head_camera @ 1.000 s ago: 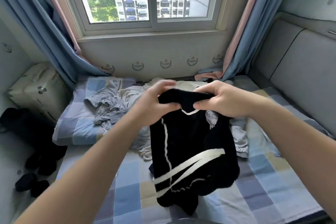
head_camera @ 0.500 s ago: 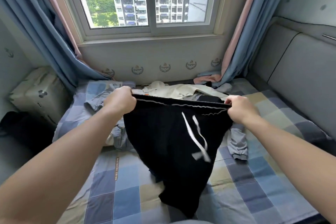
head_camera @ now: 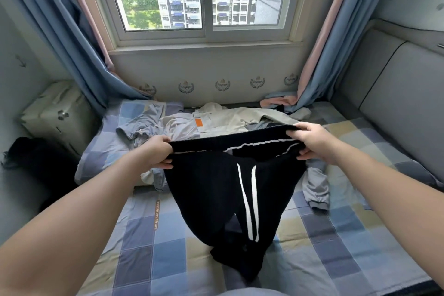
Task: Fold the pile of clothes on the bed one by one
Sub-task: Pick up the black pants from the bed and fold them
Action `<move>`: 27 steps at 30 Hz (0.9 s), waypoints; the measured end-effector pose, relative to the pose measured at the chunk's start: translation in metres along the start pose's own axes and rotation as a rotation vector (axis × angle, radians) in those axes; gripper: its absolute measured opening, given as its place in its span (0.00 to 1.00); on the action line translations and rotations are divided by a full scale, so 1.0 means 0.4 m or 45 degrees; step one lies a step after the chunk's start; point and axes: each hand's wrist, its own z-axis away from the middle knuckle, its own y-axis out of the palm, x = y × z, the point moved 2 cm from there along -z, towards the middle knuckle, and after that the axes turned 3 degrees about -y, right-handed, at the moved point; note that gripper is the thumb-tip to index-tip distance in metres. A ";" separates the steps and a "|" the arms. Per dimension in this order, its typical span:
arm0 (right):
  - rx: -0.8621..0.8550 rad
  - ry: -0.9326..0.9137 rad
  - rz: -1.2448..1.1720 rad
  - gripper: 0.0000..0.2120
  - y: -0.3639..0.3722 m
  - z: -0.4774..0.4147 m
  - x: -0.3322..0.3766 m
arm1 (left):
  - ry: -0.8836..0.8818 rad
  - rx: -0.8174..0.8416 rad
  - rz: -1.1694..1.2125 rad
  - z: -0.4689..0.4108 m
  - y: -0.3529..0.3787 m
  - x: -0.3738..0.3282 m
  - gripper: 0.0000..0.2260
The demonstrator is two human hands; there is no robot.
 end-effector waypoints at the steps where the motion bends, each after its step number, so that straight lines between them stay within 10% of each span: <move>1: -0.003 -0.020 0.069 0.08 -0.004 0.006 0.001 | 0.026 0.049 0.029 -0.005 -0.005 0.014 0.12; 8: -0.147 -0.228 0.745 0.06 -0.021 0.020 0.015 | 0.418 -0.047 -0.729 0.005 -0.019 0.004 0.15; 18: -0.088 0.118 -0.420 0.07 -0.012 0.016 -0.032 | 0.296 0.218 0.137 0.011 0.000 0.016 0.14; 22: 0.079 -0.040 -0.644 0.21 -0.040 0.028 -0.021 | 0.708 -0.132 -0.426 0.014 -0.006 0.017 0.16; 27: -0.193 -0.305 -0.097 0.16 -0.056 0.020 0.005 | 0.840 -0.604 -0.461 0.016 -0.010 -0.020 0.10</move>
